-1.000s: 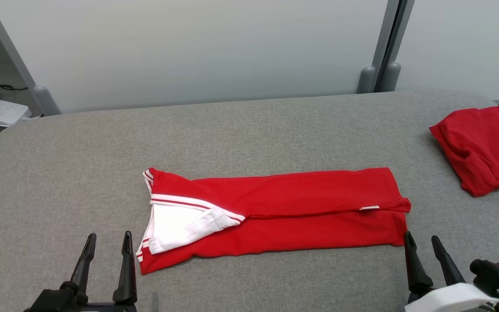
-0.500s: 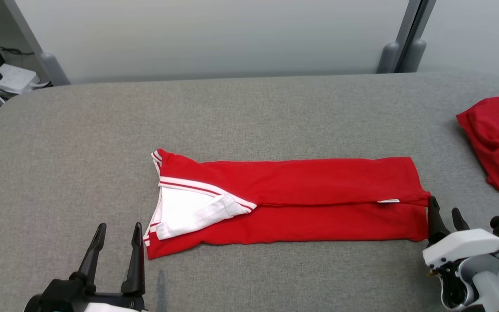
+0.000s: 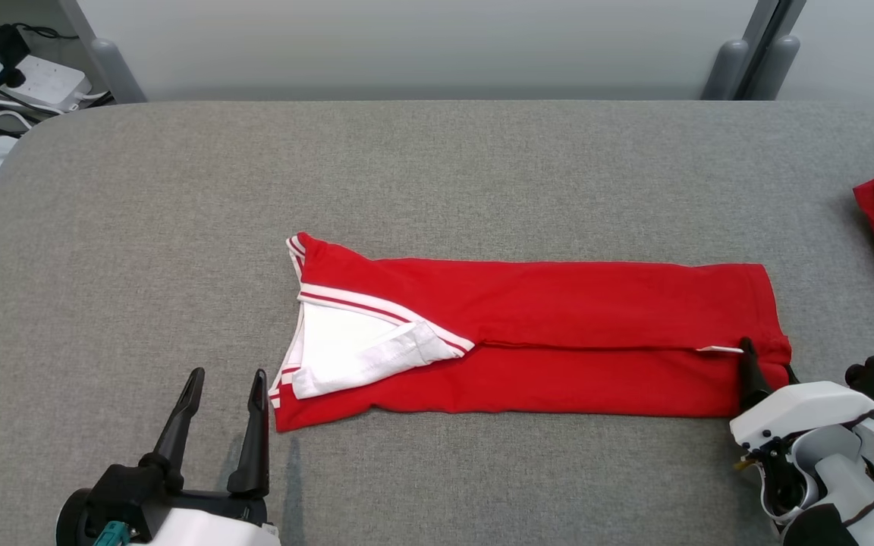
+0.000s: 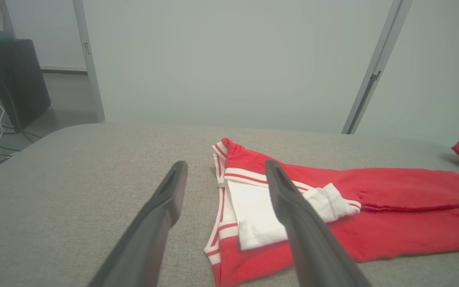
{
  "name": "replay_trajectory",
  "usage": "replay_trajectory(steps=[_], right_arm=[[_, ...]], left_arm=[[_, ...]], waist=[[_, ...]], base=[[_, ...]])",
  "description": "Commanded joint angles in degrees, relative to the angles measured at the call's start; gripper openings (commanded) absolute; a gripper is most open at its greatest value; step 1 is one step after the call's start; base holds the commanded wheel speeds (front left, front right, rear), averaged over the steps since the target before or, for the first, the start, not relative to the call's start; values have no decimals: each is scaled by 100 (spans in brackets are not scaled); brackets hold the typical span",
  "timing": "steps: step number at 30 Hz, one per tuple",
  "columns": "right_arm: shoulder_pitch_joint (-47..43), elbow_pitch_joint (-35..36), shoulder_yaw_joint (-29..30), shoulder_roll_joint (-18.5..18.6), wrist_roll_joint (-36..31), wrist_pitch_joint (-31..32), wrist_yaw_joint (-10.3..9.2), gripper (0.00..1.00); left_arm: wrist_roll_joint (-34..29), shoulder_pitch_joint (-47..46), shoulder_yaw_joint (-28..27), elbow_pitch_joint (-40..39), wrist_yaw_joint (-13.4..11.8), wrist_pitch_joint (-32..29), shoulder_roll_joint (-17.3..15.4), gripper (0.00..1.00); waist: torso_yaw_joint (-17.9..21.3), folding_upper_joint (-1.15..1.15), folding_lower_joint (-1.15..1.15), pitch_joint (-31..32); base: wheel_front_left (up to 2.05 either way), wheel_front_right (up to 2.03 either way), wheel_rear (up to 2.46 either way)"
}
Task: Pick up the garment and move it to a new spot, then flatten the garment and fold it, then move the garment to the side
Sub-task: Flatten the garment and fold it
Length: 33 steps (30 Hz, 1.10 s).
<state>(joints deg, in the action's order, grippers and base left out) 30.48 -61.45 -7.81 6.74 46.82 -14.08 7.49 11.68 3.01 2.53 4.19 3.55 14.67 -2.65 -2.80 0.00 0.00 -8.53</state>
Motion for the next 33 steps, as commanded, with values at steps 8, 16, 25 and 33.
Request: replay_trajectory(steps=[8,16,25,33], right_arm=[[96,-187,-485,-144,224,-19,0,0],[121,23,-505,184,335,-86,0,0],[-79,663,-190,654,120,-91,0,0],[-401,1850,-870,667,660,-91,0,0]], left_arm=[[-18,-263,-153,-118,12,33,-22,100],[-6,-236,-183,-142,-1,33,-22,100],[63,-205,-172,-149,27,33,-22,100],[68,-173,-98,-102,40,33,-22,100]], waist=[[-47,0,0,58],[7,0,0,62],[135,0,0,65],[114,0,0,121]], base=[[0,0,0],[0,0,0],[0,0,0],[0,0,0]])
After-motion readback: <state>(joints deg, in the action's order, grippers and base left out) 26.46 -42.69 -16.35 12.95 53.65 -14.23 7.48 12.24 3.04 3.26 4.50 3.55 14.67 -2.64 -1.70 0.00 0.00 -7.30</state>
